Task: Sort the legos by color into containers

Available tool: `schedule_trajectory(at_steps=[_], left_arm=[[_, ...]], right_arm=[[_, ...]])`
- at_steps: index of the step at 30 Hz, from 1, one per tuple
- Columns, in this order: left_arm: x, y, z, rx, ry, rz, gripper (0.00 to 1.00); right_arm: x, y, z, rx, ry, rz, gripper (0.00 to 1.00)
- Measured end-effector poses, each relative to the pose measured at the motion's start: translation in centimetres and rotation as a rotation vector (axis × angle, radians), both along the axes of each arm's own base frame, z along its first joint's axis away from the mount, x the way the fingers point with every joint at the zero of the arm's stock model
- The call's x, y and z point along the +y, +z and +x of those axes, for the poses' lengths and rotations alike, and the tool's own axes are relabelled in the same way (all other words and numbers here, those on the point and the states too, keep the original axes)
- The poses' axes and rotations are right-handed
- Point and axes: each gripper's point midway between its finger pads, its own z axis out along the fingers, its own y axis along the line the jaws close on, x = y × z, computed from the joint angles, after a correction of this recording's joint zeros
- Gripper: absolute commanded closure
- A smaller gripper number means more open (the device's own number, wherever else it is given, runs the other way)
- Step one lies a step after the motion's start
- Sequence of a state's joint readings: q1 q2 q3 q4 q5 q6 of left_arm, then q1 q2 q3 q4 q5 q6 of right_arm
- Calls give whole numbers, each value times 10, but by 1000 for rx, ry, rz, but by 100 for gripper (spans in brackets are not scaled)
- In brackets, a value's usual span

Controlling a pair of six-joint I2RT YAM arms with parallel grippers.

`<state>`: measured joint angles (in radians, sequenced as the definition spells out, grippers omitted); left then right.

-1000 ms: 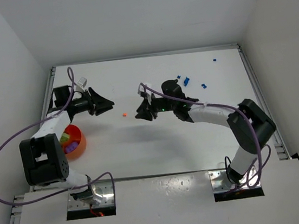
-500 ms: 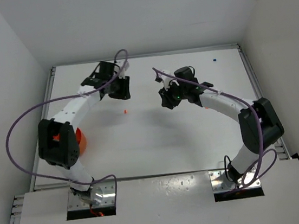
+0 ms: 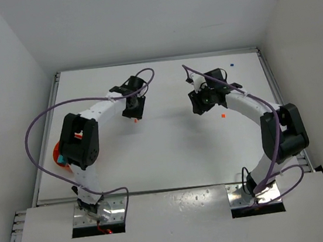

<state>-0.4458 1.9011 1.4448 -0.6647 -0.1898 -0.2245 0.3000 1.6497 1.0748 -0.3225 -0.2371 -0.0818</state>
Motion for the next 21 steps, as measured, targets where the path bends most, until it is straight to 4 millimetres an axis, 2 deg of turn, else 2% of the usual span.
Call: schedule_trajectory(at_steps=[9, 17, 21], left_arm=[[-7, -31, 9, 61, 34, 0, 63], [-5, -43, 15, 89, 55, -17, 65], [1, -49, 16, 104, 69, -11, 65]], right_arm=[[-21, 2, 6, 17, -69, 4, 55], [-36, 16, 23, -11, -120, 16, 55], [-41, 14, 30, -5, -136, 16, 55]])
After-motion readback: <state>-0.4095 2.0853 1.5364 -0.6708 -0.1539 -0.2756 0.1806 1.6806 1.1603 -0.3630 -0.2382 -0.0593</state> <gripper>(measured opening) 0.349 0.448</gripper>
